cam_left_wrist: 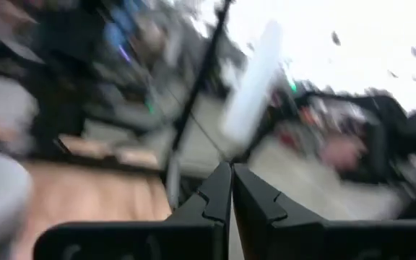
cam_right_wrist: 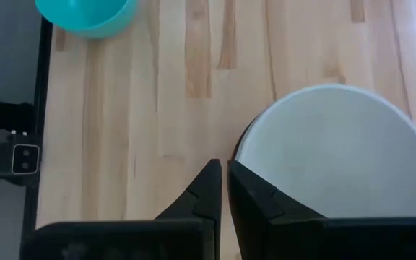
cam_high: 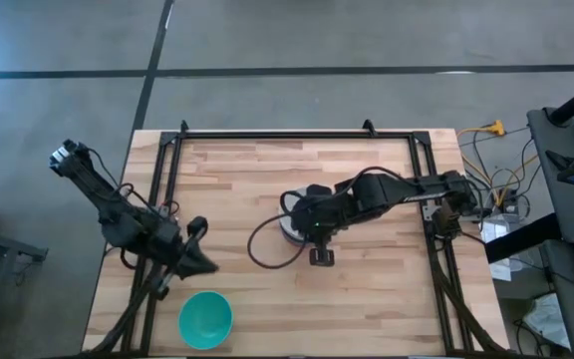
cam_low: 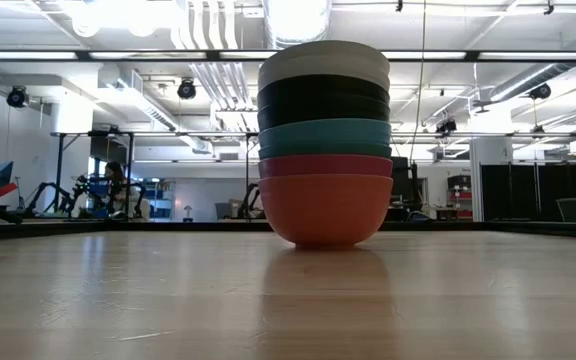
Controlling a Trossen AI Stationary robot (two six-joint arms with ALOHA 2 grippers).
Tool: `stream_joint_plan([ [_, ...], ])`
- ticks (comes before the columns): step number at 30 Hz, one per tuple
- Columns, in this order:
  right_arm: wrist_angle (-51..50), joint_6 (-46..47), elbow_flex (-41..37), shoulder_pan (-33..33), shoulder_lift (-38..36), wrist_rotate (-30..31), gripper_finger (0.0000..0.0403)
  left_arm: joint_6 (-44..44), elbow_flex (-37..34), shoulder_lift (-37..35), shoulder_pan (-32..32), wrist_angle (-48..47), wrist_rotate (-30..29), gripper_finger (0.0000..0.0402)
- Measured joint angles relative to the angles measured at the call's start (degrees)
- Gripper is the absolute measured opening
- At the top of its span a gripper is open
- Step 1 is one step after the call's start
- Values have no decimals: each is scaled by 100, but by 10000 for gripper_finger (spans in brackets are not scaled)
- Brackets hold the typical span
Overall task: Nest bowls inside each other
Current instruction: Stack the light blue bowl on the white bowl
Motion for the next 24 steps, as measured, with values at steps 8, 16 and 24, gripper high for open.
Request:
stream_joint_plan([
  [8,2,122,-325,242,0,-2,18,-1108,1482,391,-11,-4105,1093,0],
  [16,25,479,-525,296,0,-2,18,-1124,2771,1635,-28,-7734,1385,0],
  [24,37,721,-534,307,0,-2,18,-1086,2664,2275,-33,-7781,2578,16],
])
